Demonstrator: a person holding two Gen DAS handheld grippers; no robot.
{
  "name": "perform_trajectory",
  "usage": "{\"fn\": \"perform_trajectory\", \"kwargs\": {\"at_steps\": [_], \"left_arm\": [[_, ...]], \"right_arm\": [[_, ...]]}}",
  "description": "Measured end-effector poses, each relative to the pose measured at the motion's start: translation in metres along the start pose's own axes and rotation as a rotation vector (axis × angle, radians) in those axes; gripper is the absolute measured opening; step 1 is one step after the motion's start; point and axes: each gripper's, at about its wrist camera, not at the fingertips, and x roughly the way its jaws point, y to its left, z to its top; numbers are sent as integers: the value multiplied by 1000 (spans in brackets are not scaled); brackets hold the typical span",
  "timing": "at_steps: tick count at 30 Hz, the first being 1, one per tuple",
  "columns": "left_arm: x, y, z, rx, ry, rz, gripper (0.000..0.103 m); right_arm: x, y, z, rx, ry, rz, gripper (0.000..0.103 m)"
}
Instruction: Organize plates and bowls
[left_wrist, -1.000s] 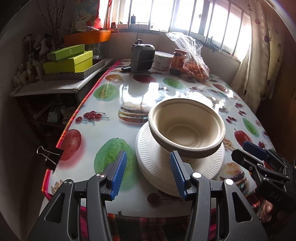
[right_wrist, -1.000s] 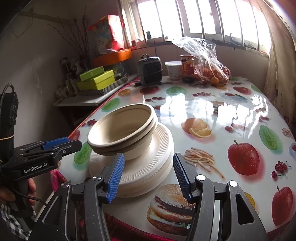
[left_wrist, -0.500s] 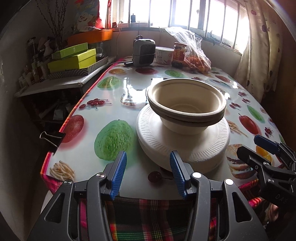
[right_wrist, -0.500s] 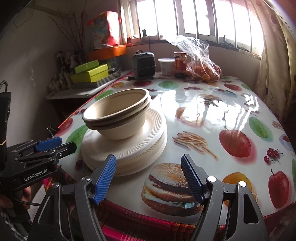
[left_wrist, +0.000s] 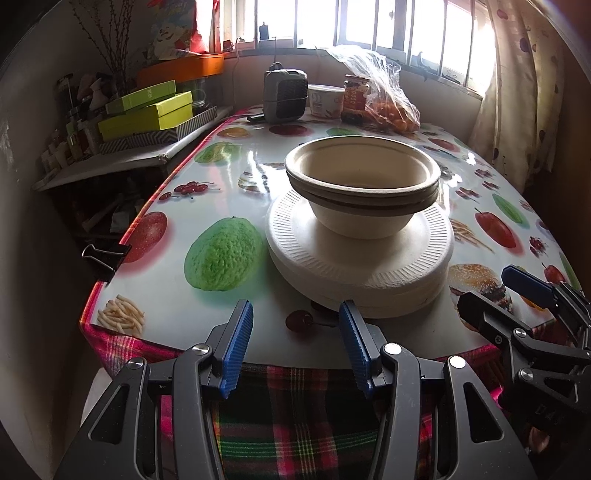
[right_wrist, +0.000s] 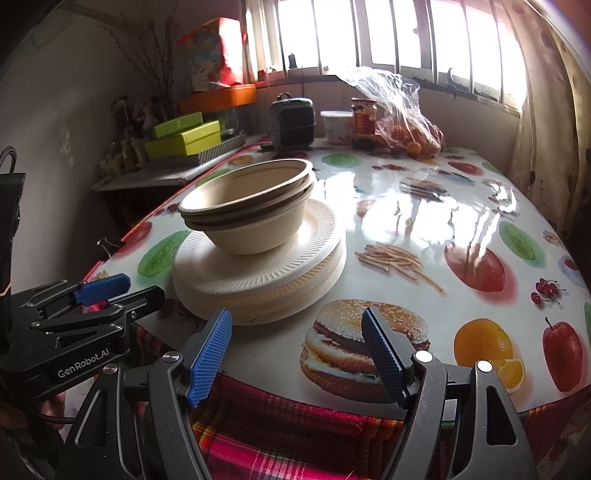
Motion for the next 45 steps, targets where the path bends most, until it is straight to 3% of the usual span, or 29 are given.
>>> {"fn": "perform_trajectory", "kwargs": {"at_steps": [45], "left_arm": [[-5, -2, -5, 13, 1, 10, 50]], "right_arm": [[-3, 4, -6, 7, -2, -1, 74]]}}
